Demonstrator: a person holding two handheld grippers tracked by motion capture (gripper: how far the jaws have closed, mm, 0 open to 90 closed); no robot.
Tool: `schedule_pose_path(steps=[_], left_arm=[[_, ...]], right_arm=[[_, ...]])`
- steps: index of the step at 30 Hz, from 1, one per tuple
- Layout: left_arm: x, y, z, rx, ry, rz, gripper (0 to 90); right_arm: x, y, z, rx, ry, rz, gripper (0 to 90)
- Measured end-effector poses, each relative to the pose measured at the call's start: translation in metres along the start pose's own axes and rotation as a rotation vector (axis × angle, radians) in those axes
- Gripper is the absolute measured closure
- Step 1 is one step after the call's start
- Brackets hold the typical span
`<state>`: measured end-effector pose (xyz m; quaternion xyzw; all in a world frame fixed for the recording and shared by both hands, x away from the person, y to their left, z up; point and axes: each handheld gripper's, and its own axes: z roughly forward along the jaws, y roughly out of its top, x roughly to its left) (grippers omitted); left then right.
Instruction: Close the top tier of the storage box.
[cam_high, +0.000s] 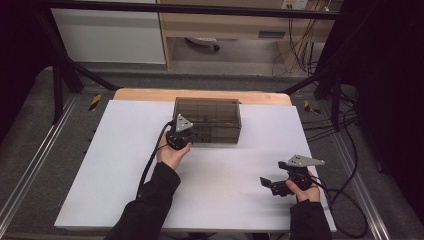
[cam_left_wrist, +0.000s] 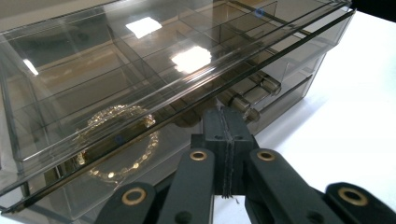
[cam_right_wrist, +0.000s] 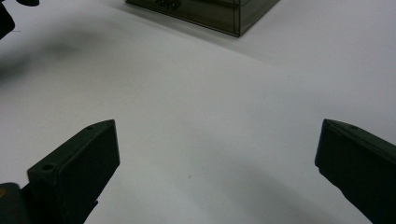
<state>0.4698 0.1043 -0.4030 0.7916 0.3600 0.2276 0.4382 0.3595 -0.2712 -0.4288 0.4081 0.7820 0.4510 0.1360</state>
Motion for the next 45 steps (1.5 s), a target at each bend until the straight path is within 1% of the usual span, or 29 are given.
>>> schedule_pose_path(steps=[2,5,12,16,19,21,26,28,30,33,35,37,40,42,45], left_arm=[[0.001,0.000,0.001,-0.005,0.002,-0.001,89.9],[0.002,-0.001,0.002,-0.010,0.006,0.012,89.9],[0.002,-0.001,0.004,-0.021,0.018,0.007,89.9],[0.002,-0.002,0.004,-0.019,0.013,0.000,89.9],[0.002,-0.002,0.004,-0.016,0.021,0.003,89.8],[0.003,-0.002,0.002,-0.010,0.019,0.000,89.8],[0.002,-0.003,-0.006,0.011,0.007,0.011,88.7],[0.002,-0.005,-0.011,0.006,-0.010,0.007,88.1],[0.003,-0.007,-0.016,0.014,-0.021,0.007,86.2],[0.004,-0.012,-0.023,0.017,-0.060,-0.001,80.9],[0.005,-0.016,-0.027,0.025,-0.067,0.013,75.3],[0.007,-0.021,-0.032,0.025,-0.077,0.013,71.6],[0.010,-0.027,-0.039,0.035,-0.081,0.006,60.2],[0.011,-0.031,-0.045,0.035,-0.073,0.013,52.7],[0.014,-0.037,-0.052,0.035,-0.064,0.004,41.9]], right_arm=[[0.000,0.000,0.000,0.001,-0.001,-0.001,0.5],[0.000,0.000,0.000,0.001,0.001,0.000,0.5],[0.000,0.000,0.000,0.001,0.000,-0.001,0.5],[0.000,0.000,0.000,0.001,0.001,0.002,0.5],[0.000,0.000,0.000,0.000,0.000,-0.001,0.5],[0.000,0.000,-0.001,0.001,0.000,0.002,0.5],[0.000,0.000,0.000,0.000,0.001,-0.001,0.5],[0.000,0.000,-0.001,0.002,0.001,0.001,0.4],[0.000,0.000,-0.001,0.001,0.001,0.001,0.5],[0.000,0.000,-0.001,0.002,0.000,0.002,0.5],[0.000,-0.001,0.000,0.001,-0.001,-0.002,0.5],[0.000,-0.001,0.000,0.000,-0.002,-0.004,0.5],[0.000,-0.001,0.000,0.002,-0.001,-0.005,0.5],[0.000,-0.001,0.000,0.005,-0.002,-0.004,0.5],[0.000,-0.001,0.000,0.007,-0.002,-0.005,0.5]])
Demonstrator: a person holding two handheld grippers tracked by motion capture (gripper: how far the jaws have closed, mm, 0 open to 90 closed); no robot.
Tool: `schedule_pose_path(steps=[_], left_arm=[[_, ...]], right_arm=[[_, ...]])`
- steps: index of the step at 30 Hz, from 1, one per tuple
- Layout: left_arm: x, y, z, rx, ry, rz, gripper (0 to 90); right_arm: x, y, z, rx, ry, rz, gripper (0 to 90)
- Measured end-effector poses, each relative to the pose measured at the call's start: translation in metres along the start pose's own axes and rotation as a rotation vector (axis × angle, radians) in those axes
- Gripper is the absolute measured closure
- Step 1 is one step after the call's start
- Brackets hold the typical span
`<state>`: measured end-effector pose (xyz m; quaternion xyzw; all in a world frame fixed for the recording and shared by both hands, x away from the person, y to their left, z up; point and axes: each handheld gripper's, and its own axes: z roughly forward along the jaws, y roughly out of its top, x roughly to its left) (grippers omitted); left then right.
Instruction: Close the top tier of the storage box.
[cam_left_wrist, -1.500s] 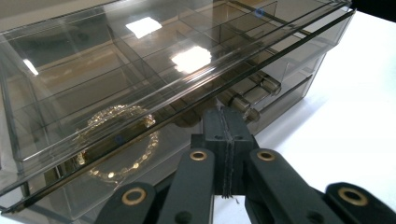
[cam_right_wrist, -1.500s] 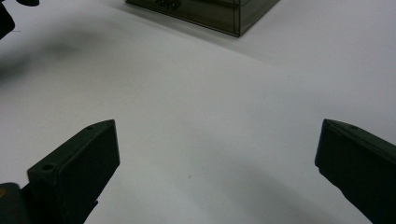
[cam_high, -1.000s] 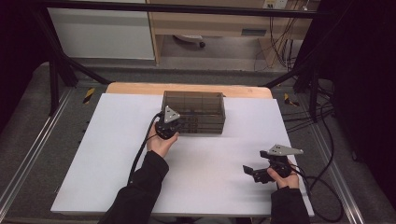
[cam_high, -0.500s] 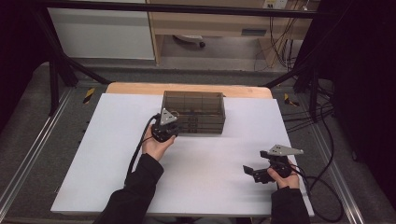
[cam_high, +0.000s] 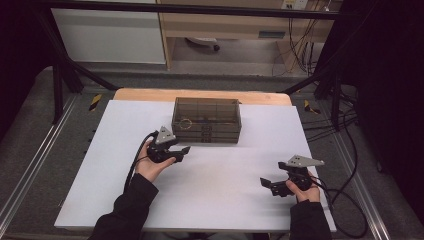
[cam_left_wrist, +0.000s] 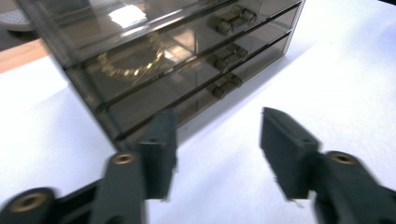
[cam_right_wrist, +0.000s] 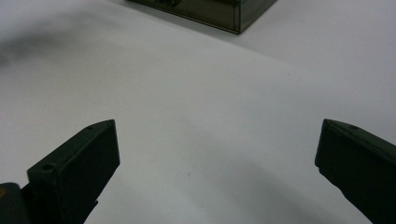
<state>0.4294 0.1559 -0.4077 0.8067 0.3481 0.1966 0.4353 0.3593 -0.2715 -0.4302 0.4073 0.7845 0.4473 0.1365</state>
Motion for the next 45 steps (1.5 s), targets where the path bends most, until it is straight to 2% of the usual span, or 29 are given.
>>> schedule_pose_path(steps=[4,10,16,30,39,45], left_arm=[[0.005,-0.008,-0.009,0.009,0.007,-0.013,32.1],[0.010,-0.024,-0.025,0.006,-0.010,-0.014,18.5],[0.015,-0.043,-0.042,-0.010,0.007,-0.014,11.8],[0.036,-0.088,-0.077,0.002,0.063,-0.041,8.4],[0.046,-0.103,-0.087,0.017,0.094,-0.042,8.5],[0.050,-0.107,-0.092,0.018,0.111,-0.039,8.6]], right_arm=[[0.000,0.000,0.001,0.002,0.000,0.000,0.5],[0.000,0.000,0.000,0.003,0.001,-0.003,0.5],[0.000,0.000,0.000,0.002,0.001,-0.005,0.5],[0.000,-0.001,0.000,0.006,-0.001,-0.004,0.4],[0.001,-0.002,0.000,0.010,0.004,-0.010,0.5],[0.001,-0.004,0.002,0.014,0.009,-0.016,0.4]])
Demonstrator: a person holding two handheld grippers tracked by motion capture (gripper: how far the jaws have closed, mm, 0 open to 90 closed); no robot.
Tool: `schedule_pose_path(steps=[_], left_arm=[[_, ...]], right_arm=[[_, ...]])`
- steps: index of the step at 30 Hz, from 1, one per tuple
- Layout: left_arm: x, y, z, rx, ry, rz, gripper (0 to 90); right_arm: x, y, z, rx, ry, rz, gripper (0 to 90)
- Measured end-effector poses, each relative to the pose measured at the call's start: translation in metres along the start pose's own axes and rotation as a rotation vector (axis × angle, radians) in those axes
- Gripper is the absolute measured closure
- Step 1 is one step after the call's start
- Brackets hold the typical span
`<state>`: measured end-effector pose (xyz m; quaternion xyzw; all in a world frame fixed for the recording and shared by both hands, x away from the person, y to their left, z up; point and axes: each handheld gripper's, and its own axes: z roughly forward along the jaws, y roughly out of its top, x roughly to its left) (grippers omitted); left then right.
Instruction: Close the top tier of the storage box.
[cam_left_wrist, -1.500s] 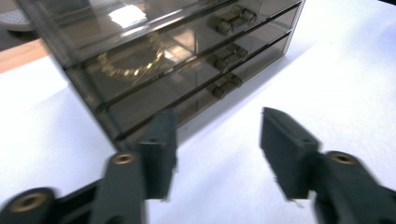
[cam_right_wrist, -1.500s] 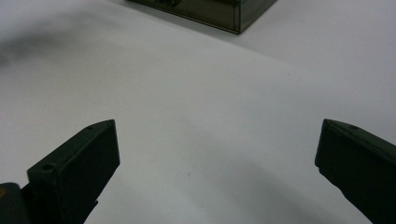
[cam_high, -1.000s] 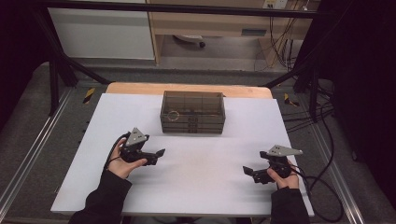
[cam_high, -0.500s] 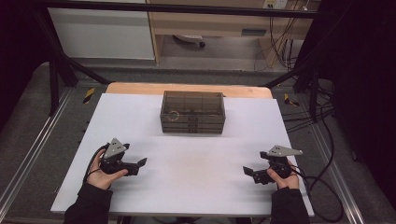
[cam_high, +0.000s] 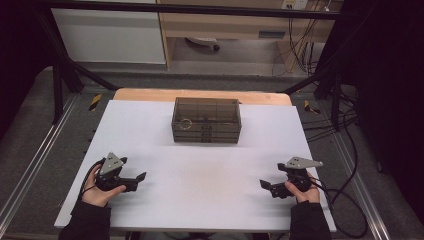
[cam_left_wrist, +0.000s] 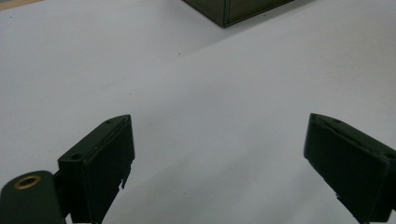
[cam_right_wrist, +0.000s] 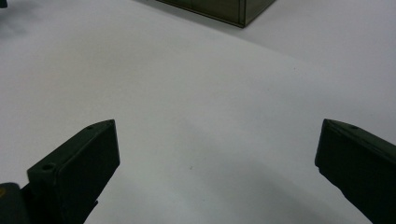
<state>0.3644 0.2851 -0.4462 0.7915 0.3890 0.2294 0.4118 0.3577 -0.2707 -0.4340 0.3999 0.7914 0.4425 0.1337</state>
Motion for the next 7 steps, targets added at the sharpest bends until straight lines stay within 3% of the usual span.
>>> schedule_pose_path(steps=[7], left_arm=[[0.0020,-0.0023,-0.0006,0.002,0.000,-0.001,8.6]], right_arm=[[0.0005,-0.0002,-0.0002,0.003,0.002,0.000,0.5]])
